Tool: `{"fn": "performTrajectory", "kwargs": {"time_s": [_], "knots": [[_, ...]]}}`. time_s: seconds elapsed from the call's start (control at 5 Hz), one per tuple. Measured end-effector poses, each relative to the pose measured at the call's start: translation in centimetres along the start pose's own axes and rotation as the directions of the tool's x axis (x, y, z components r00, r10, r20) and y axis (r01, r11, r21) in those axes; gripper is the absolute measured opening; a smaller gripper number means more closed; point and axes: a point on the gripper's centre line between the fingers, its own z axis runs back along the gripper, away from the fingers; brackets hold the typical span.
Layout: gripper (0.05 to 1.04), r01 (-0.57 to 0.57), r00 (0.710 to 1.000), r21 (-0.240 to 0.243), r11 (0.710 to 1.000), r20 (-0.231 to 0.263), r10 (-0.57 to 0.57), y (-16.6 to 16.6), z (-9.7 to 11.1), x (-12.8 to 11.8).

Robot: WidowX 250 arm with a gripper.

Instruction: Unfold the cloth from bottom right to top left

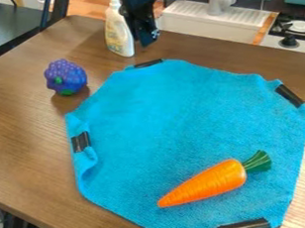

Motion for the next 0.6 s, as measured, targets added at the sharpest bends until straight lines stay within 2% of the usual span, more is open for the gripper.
{"fn": "performTrajectory", "kwargs": {"time_s": [0.2,0.4,0.6], "knots": [[0.771,0.004,1.000,-0.025,1.000,-0.023,-0.004,-0.2,-0.2,-0.5],[0.991,0.006,1.000,-0.089,0.996,-0.025,-0.008,-0.6,0.9,-0.9],[1.001,0.079,0.995,-0.129,0.988,-0.047,-0.086,-1.9,4.7,-1.4]]}}
